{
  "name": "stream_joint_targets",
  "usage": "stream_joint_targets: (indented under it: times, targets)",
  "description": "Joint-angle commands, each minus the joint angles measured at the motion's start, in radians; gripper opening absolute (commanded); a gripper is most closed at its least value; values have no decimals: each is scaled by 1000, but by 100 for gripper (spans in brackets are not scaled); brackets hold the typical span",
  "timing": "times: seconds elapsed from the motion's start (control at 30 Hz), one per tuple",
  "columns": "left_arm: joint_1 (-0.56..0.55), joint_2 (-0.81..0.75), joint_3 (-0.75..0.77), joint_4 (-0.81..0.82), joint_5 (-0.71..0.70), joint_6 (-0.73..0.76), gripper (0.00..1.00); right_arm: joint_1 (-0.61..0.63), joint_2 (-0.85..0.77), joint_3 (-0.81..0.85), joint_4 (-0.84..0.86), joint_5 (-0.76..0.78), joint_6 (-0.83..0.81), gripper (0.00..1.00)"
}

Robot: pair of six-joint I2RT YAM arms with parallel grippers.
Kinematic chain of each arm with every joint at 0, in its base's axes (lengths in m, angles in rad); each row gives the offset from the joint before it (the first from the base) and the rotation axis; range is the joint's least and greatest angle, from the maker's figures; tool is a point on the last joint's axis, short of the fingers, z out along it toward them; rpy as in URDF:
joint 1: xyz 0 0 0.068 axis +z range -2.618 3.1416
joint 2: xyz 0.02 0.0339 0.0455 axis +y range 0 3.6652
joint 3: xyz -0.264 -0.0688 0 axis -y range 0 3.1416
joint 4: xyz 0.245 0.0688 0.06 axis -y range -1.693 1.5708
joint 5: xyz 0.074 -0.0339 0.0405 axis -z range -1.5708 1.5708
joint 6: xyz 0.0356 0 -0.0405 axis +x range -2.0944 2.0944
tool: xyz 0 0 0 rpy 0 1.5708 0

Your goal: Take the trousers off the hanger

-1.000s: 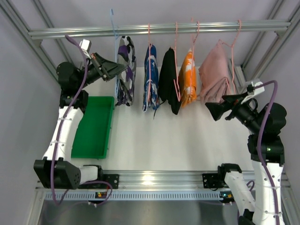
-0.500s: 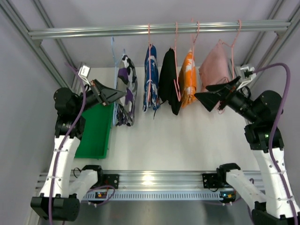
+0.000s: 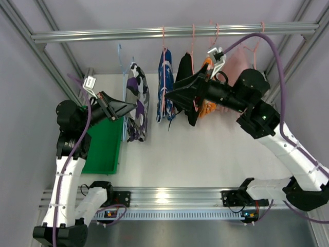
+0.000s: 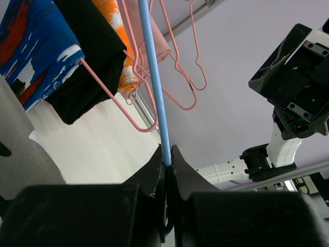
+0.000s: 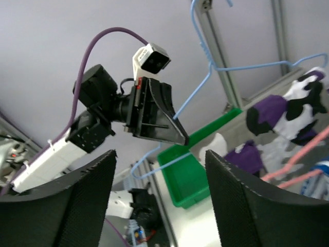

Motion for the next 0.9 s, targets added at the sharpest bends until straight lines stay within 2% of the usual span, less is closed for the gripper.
stream_joint_targets:
  times: [0.0, 0.2, 0.37, 0.57, 0.87]
  targets:
    - [1, -62, 110, 226, -46, 90, 0, 97, 79, 81, 85, 97, 70, 67]
    - [1, -94, 100, 228, -63, 96, 0, 169, 249, 179, 127, 120, 241, 63]
    - [1, -106, 102, 222, -60, 95, 0, 198, 385, 295, 136, 123, 292, 62]
    - [1, -122, 110, 229, -50, 82, 0, 226, 473, 330, 154, 118, 352, 60]
    - [1, -134, 100, 229, -53, 81, 0, 255, 576, 431, 179, 107, 423, 47]
